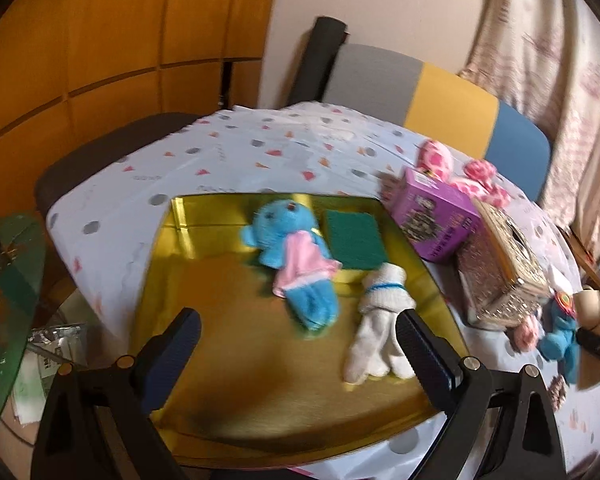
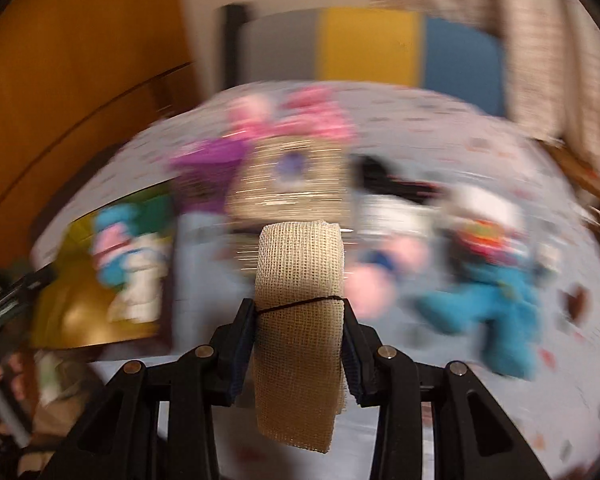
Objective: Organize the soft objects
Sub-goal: 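Carry the beige bandage roll with the right gripper and release it in the gold tray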
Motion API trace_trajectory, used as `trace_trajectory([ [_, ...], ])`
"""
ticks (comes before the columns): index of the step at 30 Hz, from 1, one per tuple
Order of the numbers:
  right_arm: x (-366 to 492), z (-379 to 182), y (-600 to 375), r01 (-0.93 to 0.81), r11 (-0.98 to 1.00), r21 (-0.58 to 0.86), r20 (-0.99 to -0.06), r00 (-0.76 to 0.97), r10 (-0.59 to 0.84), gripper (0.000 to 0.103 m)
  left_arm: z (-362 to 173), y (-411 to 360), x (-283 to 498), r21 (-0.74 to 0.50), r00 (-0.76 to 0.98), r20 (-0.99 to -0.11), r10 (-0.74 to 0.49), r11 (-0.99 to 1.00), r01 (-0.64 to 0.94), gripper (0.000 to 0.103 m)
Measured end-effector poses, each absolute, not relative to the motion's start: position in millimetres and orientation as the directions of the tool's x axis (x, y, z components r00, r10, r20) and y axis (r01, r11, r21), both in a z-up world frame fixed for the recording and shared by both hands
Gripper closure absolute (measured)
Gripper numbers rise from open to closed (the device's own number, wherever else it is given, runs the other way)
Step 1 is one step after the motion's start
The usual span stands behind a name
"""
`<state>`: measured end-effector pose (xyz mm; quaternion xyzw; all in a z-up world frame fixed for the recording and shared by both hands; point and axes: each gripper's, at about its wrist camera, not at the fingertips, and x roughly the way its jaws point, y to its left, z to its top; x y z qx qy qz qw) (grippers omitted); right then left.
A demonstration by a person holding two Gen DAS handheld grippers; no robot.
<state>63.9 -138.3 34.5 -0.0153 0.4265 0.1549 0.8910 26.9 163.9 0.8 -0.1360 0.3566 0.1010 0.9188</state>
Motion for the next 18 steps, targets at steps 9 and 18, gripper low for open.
trace_trajectory([
  [9, 75.9, 12.1, 21.0, -0.568, 0.799, 0.198, -0.785, 0.396, 0.476, 0.064, 6.4, 202.8, 10.8, -0.175, 0.726, -0.666, 0.169, 0.911, -0.373, 0.005],
  [18, 95.1, -45.8, 76.7, -0.591, 0.761, 0.269, -0.840, 0.242, 0.485, 0.058, -0.2, 228.1, 2.9, -0.186, 0.706, -0.680, 0.197, 0.885, -0.427, 0.005],
])
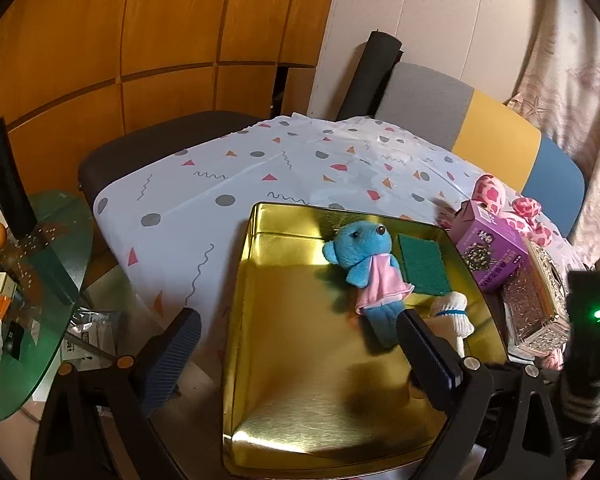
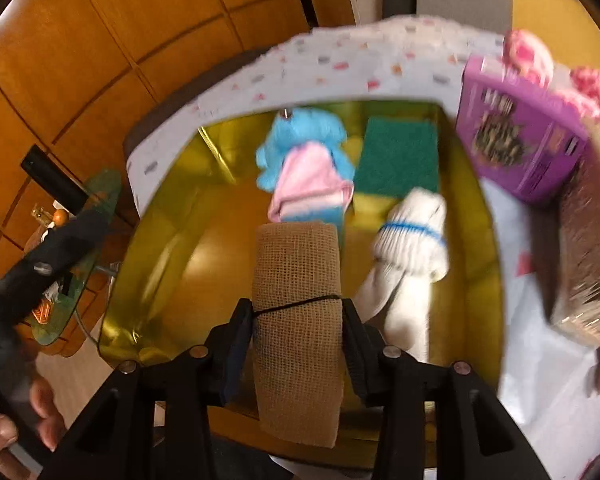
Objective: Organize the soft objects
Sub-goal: 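Carry the beige bandage roll with the right gripper and release it in the gold tray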
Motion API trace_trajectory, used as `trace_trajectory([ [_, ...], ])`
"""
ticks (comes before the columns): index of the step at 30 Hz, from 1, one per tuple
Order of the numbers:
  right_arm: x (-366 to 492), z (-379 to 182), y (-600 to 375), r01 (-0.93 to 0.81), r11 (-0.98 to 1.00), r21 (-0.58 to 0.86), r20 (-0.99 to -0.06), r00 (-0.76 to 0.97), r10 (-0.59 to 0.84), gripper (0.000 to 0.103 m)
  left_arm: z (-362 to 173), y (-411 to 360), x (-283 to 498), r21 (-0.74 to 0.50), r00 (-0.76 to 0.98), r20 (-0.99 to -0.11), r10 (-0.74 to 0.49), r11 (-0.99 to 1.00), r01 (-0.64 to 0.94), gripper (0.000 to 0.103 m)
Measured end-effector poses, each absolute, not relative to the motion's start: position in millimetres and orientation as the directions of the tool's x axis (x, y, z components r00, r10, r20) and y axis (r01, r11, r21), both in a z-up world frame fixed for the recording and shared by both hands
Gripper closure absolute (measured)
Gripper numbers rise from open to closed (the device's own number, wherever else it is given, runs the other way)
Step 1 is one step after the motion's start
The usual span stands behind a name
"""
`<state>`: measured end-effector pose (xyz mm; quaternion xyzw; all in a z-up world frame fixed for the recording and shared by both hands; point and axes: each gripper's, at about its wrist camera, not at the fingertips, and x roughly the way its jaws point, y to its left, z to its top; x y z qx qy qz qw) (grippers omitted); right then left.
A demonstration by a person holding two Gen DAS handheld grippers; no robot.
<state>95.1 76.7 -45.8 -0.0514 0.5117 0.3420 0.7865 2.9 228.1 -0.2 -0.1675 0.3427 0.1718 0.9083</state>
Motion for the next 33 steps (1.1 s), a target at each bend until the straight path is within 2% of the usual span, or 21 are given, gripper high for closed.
trace_trajectory([
  [3, 89.7, -48.4, 75.2, -0.579, 0.766, 0.279, -0.839, 0.241, 0.488, 0.051, -1.4, 228.3, 4.0, -0.173, 0.703, -0.681, 0.207, 0.887, -0.429, 0.005],
  [5, 88.2, -44.3, 68.9, -0.573, 0.759, 0.308, -0.822, 0.241, 0.516, 0.043, -3.4, 228.3, 5.9, -0.177, 0.700, -0.686, 0.199, 0.887, -0.425, 0.005],
  [6, 86.9, -40.1, 64.8, -0.570, 0.755, 0.325, -0.808, 0.247, 0.535, 0.035, -3.6, 227.2, 6.2, -0.180, 0.700, -0.687, 0.195, 0.888, -0.424, 0.005],
  [7, 86.3, -36.8, 61.6, -0.569, 0.752, 0.333, -0.800, 0.252, 0.544, 0.033, -3.7, 226.1, 6.5, -0.180, 0.701, -0.686, 0.193, 0.889, -0.422, 0.005],
  [12, 78.9, -13.4, 41.6, -0.545, 0.771, 0.329, -0.761, 0.331, 0.558, 0.033, -0.7, 217.2, 7.1, -0.175, 0.711, -0.680, 0.180, 0.902, -0.396, 0.005],
  [22, 61.8, 8.7, -8.4, -0.482, 0.852, 0.205, -0.734, 0.500, 0.460, 0.033, 8.0, 187.4, 9.8, -0.160, 0.728, -0.673, 0.132, 0.935, -0.317, 0.005],
  [33, 53.8, 16.3, -110.0, -0.313, 0.946, 0.082, -0.720, 0.638, 0.273, 0.033, 19.8, 129.4, 20.1, -0.128, 0.750, -0.661, 0.030, 0.980, -0.153, 0.005],
])
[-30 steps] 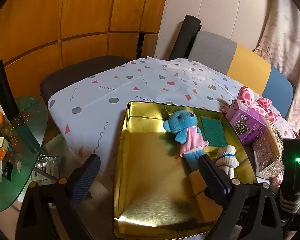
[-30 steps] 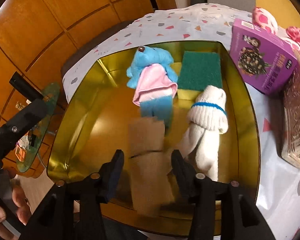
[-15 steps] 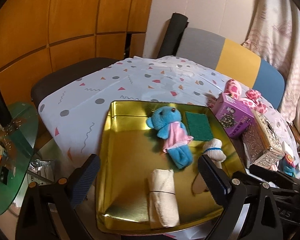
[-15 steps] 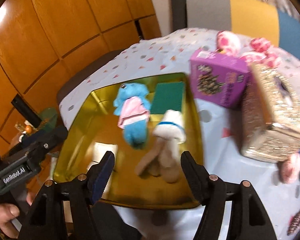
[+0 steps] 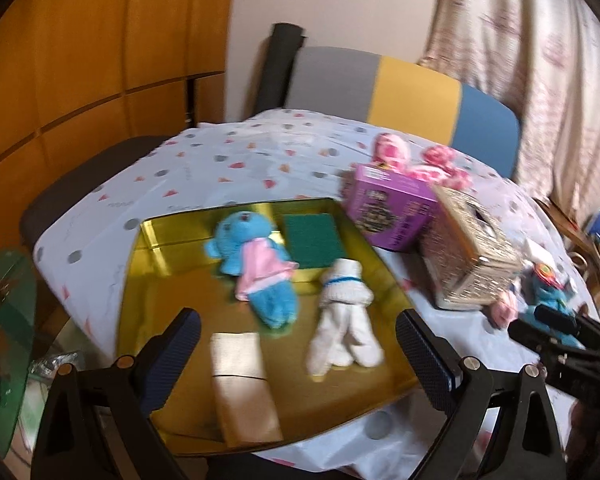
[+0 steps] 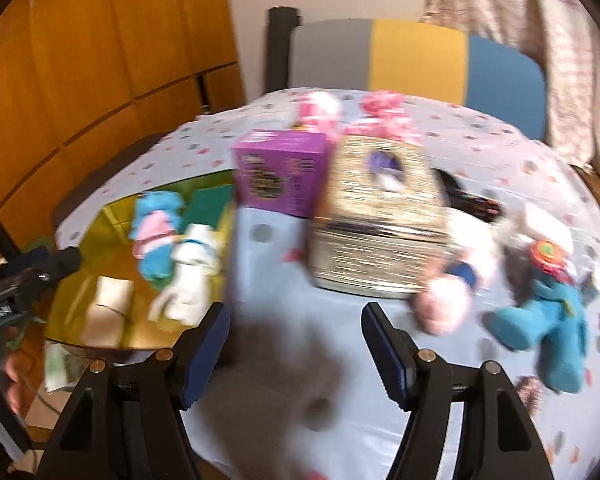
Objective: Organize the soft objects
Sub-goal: 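Carry the beige bandage roll with the right gripper and release it in the gold tray, then reach the left gripper to the pink knitted roll with blue band and grasp it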
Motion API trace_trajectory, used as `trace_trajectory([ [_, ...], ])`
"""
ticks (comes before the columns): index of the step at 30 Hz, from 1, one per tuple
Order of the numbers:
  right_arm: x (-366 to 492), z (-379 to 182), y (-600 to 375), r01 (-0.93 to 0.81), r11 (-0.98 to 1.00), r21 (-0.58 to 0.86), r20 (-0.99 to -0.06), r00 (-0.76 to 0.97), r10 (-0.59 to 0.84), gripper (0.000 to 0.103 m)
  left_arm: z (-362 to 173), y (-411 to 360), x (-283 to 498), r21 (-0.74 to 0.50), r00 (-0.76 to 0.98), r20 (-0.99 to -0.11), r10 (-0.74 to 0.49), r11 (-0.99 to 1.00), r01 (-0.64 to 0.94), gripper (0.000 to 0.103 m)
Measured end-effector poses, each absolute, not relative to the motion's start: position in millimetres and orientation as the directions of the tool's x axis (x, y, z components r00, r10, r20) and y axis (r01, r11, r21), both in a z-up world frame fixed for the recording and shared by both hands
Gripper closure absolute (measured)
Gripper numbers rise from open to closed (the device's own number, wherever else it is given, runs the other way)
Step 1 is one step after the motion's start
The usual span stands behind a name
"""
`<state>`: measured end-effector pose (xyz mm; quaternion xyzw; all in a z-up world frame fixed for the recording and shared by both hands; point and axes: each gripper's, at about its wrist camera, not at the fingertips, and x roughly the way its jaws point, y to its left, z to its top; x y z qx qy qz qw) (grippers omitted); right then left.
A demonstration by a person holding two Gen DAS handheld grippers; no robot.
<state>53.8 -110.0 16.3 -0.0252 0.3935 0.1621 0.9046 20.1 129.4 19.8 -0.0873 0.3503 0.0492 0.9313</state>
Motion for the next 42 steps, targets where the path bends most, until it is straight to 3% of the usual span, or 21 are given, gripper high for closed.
trace_trajectory([
  [11, 57.3, 19.3, -278.6, 0.050, 0.999, 0.002, -0.730, 0.683, -0.032, 0.033, 16.5, 71.5, 34.2, -0.131, 0.713, -0.691, -0.120, 0.991, 0.040, 0.005],
  [18, 60.4, 8.0, -376.7, 0.293, 0.956, -0.023, -0.711, 0.667, -0.221, 0.033, 11.9, 14.4, 43.4, -0.089, 0.657, -0.717, -0.235, 0.965, 0.248, 0.006],
  [27, 57.2, -7.9, -425.2, 0.386, 0.913, 0.131, -0.724, 0.666, -0.178, 0.033, 13.2, -97.3, 62.2, -0.049, 0.537, -0.726, -0.429, 0.812, 0.582, 0.010],
  [31, 51.9, -4.4, -425.7, 0.382, 0.910, 0.159, -0.717, 0.679, -0.159, 0.033, 6.8, -140.4, 86.3, -0.089, 0.451, -0.758, -0.471, 0.760, 0.644, 0.024],
  [33, 49.3, -3.7, -426.2, 0.395, 0.904, 0.163, -0.716, 0.678, -0.167, 0.033, 3.3, -163.4, 100.1, -0.113, 0.397, -0.779, -0.486, 0.731, 0.673, 0.026],
  [37, 46.7, -3.3, -436.4, 0.408, 0.883, 0.233, -0.713, 0.689, -0.130, 0.033, -2.0, -209.0, 121.7, -0.064, 0.378, -0.805, -0.458, 0.699, 0.712, 0.036],
  [42, 44.4, -2.3, -442.4, 0.415, 0.868, 0.272, -0.709, 0.696, -0.111, 0.033, -14.5, -245.9, 159.5, 0.027, 0.398, -0.853, -0.338, 0.732, 0.681, 0.040],
])
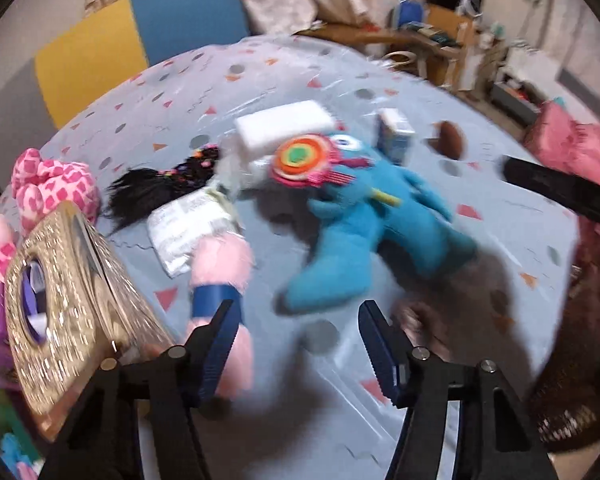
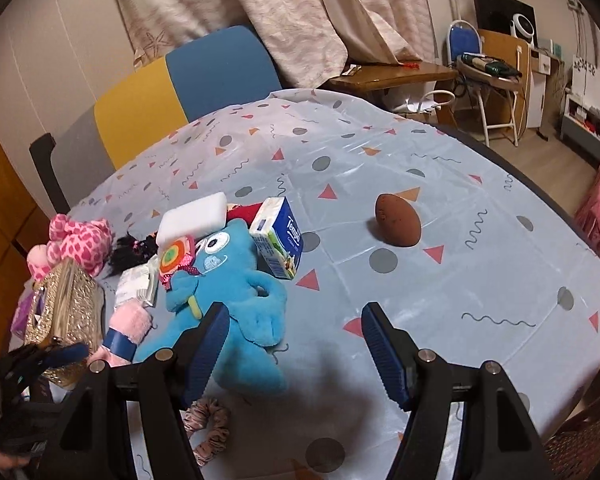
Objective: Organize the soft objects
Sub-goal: 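Reach the left gripper to the pink knitted roll with blue band and grasp it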
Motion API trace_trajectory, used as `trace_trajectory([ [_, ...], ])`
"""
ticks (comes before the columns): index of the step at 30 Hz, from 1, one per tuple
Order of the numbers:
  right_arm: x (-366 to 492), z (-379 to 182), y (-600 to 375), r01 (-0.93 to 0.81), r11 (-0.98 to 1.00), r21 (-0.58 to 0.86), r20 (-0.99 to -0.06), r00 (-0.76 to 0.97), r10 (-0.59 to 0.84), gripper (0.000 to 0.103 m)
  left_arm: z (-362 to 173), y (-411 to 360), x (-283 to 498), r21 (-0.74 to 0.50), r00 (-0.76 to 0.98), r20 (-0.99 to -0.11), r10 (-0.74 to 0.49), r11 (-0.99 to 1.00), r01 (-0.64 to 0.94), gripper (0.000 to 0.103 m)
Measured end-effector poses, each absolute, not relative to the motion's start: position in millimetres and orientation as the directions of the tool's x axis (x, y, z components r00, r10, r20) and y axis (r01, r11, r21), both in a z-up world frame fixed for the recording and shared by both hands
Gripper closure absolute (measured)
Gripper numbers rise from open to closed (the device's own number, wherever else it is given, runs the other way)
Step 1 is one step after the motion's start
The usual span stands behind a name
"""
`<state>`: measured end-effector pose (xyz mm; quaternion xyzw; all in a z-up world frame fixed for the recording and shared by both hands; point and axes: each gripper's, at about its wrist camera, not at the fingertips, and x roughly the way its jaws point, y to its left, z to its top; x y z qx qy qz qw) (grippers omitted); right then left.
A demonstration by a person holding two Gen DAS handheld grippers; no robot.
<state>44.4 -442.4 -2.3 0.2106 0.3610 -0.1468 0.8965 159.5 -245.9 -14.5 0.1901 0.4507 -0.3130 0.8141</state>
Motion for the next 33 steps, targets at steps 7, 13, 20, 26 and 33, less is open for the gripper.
trace_trajectory([
  [7, 43.7, -5.5, -451.4, 0.426, 0.844, 0.326, -0.716, 0.694, -0.074, 0.033, -33.4, -264.8, 200.1, 0.149, 0.433, -0.887, -0.162, 0.787, 0.599, 0.040],
  [13, 42.5, -6.6, -455.7, 0.432, 0.832, 0.348, -0.715, 0.696, -0.063, 0.033, -55.2, -269.7, 209.4, 0.240, 0.465, -0.882, -0.080, 0.773, 0.588, 0.057],
  [20, 43.9, -8.4, -456.2, 0.442, 0.830, 0.341, -0.722, 0.688, -0.070, 0.033, -61.1, -273.9, 205.0, 0.241, 0.479, -0.870, -0.119, 0.744, 0.623, 0.103],
  [26, 43.0, -8.7, -457.4, 0.448, 0.828, 0.336, -0.724, 0.685, -0.077, 0.033, -57.1, -261.4, 185.0, -0.050, 0.295, -0.881, -0.370, 0.693, 0.719, 0.103],
  [33, 43.9, -8.0, -456.4, 0.442, 0.832, 0.335, -0.725, 0.685, -0.071, 0.033, -48.6, -225.5, 174.7, -0.120, 0.290, -0.863, -0.414, 0.725, 0.678, 0.102],
])
